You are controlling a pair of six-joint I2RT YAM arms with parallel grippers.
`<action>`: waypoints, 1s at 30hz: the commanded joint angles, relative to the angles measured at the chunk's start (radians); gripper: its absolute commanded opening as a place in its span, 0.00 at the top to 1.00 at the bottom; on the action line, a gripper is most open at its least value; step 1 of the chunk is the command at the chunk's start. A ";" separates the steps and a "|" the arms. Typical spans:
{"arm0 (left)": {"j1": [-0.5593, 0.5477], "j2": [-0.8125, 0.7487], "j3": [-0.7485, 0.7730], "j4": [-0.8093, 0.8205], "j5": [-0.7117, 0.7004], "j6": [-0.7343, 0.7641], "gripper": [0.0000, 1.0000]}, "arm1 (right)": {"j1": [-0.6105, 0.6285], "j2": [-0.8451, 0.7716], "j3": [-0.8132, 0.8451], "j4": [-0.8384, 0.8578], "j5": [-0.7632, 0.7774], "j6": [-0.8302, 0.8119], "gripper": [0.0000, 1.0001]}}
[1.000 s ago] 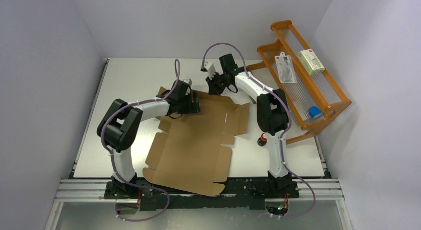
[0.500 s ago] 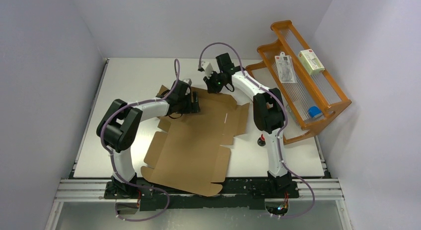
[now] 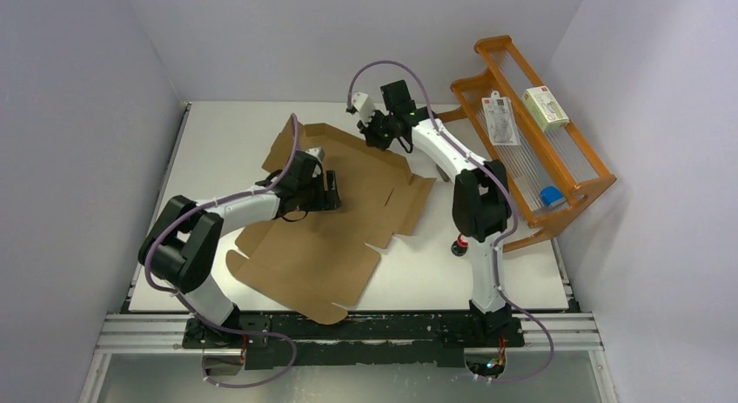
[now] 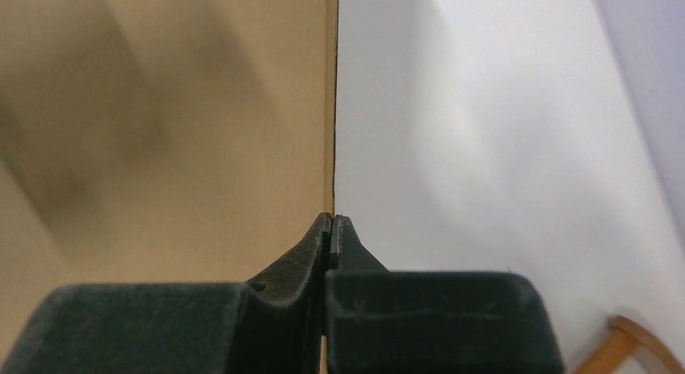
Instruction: Fold the paper box
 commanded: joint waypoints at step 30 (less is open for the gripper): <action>-0.027 0.179 -0.116 0.387 0.071 -0.188 0.34 | 0.262 -0.342 -0.305 0.096 0.386 0.027 1.00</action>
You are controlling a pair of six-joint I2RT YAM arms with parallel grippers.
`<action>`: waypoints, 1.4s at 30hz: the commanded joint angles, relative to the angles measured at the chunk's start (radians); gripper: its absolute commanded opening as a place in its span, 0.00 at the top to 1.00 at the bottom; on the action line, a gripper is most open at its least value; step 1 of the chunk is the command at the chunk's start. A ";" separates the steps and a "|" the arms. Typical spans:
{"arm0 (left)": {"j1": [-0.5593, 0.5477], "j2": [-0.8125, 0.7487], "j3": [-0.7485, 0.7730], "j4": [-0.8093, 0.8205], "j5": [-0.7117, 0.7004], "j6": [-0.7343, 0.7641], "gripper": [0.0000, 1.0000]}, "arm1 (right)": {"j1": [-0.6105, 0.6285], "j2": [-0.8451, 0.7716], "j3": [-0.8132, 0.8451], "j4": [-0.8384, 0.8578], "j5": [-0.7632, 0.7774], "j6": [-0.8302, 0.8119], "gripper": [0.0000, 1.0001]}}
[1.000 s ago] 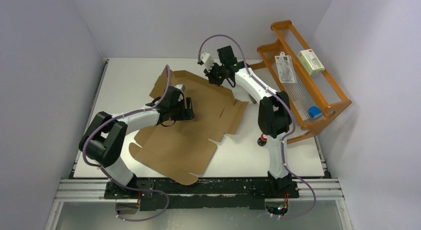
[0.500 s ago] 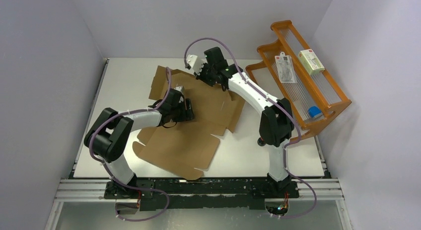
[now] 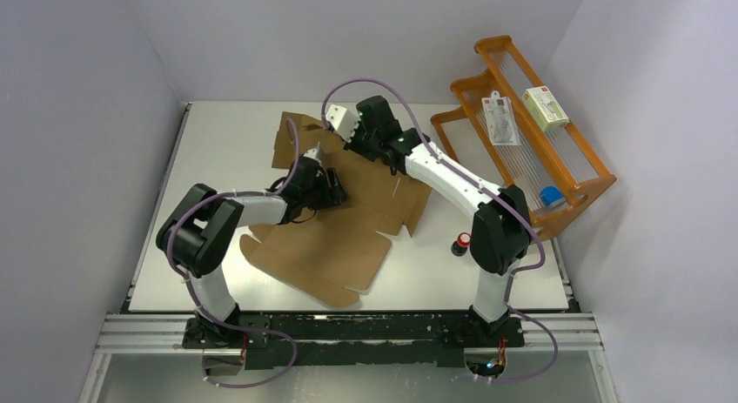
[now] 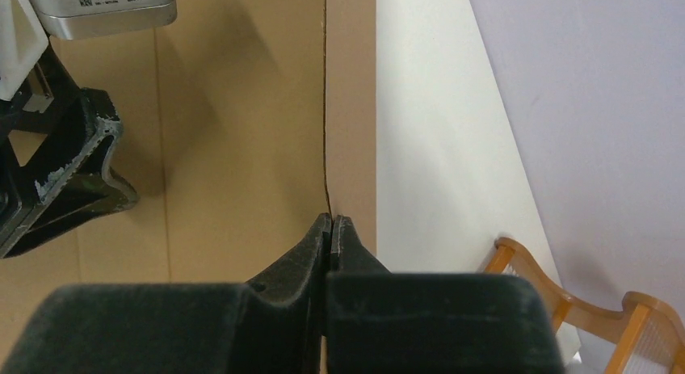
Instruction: Fold the paper box
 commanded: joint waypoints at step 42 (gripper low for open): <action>0.602 -0.242 0.018 -0.062 0.177 0.259 0.17 | 0.062 -0.106 -0.178 0.191 0.131 -0.208 1.00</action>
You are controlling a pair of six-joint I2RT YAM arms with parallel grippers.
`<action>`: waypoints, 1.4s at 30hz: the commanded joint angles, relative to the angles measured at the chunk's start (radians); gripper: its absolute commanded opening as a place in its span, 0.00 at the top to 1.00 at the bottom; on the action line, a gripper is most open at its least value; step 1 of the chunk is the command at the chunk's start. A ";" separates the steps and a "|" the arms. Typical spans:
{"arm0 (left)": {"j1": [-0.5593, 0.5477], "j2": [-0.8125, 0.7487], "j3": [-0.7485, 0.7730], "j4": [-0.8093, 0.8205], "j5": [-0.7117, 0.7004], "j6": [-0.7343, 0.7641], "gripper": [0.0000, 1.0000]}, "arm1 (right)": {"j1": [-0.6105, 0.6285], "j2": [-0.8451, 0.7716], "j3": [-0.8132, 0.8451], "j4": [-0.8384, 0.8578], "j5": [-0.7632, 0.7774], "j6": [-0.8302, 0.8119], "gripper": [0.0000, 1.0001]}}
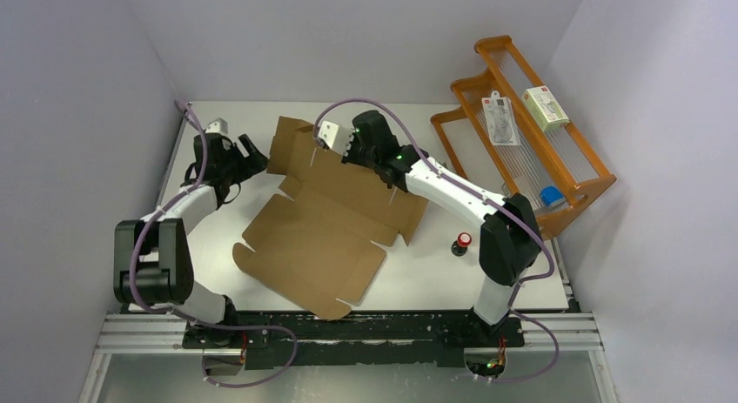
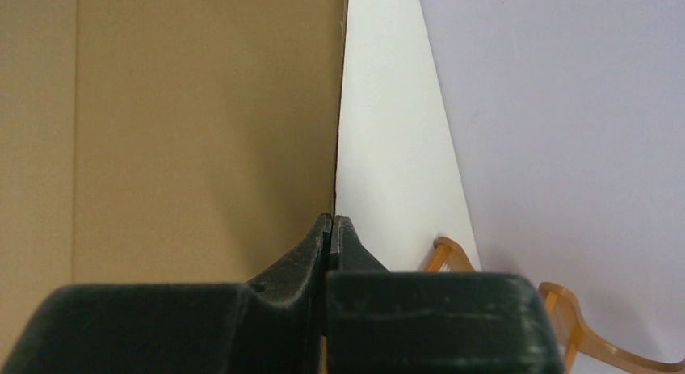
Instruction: Fold the paper box
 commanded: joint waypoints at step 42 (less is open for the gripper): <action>0.043 0.365 0.222 0.494 0.671 0.325 0.85 | 0.127 0.058 -0.011 0.127 0.332 -0.275 0.99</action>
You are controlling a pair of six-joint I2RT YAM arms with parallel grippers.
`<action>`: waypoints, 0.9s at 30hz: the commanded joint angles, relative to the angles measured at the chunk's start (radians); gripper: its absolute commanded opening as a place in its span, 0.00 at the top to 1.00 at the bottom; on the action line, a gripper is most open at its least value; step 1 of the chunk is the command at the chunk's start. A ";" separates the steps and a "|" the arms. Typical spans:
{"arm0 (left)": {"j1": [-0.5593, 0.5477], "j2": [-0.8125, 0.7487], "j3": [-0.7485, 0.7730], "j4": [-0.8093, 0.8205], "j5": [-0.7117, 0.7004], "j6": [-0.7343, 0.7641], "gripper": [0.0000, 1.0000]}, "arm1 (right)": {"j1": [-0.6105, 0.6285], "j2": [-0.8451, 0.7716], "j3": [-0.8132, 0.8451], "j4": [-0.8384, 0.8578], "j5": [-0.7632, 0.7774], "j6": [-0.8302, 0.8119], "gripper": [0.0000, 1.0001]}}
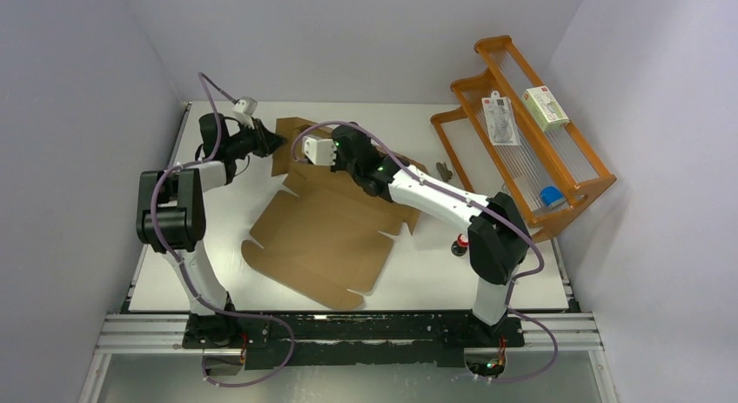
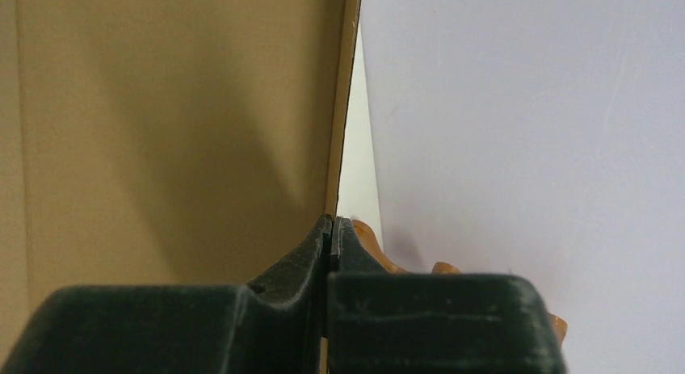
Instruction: Fold the paper box
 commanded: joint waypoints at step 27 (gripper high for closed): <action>-0.110 -0.454 -0.520 0.240 -0.302 0.003 0.95 | 0.151 -0.027 -0.275 0.337 0.314 -0.071 0.91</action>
